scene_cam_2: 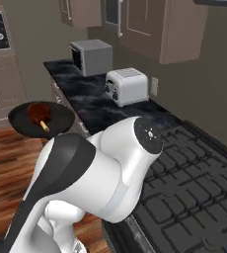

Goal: Pick up the pan with the steak in it and place it on the dining table. Then place the steak on the plate.

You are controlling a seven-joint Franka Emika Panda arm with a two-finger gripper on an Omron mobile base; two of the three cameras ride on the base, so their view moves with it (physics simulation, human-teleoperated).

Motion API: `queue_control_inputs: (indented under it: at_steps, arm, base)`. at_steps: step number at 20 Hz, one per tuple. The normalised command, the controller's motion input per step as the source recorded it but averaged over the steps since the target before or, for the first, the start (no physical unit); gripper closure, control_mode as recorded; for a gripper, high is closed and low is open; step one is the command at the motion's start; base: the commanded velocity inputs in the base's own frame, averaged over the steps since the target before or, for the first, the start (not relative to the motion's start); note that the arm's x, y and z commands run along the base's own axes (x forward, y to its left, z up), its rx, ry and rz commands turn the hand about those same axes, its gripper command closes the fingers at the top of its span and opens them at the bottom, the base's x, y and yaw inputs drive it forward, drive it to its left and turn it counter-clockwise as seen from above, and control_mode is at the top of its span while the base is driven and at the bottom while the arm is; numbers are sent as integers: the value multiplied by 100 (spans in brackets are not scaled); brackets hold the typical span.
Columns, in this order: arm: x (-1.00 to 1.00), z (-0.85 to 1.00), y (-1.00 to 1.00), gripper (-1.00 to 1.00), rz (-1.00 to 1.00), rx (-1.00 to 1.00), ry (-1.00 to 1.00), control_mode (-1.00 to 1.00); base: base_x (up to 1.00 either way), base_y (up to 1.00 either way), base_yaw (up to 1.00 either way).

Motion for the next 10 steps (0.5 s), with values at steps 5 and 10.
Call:
queue_control_inputs:
  at_steps: [5,10]
  arm:
    - [0,0,0,100,0,0,0,100]
    - [0,0,0,100,0,0,0,100]
  base:
    - [-5,0,50]
    - [-4,0,50]
